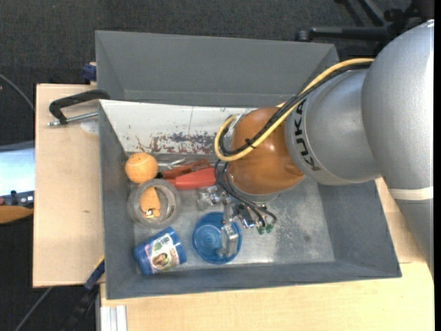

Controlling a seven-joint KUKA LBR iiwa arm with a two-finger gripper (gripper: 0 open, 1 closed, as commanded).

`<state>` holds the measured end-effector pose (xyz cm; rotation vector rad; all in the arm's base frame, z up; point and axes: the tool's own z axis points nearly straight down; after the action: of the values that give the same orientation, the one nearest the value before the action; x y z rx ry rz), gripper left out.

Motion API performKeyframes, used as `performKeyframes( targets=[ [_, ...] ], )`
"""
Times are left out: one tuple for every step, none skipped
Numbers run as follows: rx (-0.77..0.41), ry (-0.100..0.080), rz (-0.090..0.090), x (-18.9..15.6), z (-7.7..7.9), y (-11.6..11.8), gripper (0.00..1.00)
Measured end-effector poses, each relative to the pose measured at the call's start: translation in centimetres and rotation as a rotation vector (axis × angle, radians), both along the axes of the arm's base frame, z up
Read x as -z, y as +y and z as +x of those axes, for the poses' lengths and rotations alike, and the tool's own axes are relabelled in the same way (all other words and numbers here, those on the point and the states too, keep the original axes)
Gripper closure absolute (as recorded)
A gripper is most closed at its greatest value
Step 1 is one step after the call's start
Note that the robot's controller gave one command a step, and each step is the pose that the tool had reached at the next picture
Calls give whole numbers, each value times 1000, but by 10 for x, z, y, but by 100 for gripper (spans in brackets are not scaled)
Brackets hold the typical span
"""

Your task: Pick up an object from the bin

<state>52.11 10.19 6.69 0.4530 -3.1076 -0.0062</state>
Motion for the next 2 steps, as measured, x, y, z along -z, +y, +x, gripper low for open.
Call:
performKeyframes(
  targets=[
    [112, -8, 2, -4, 3, 2, 100],
    [112, -8, 2, -4, 3, 2, 100]
  ],
)
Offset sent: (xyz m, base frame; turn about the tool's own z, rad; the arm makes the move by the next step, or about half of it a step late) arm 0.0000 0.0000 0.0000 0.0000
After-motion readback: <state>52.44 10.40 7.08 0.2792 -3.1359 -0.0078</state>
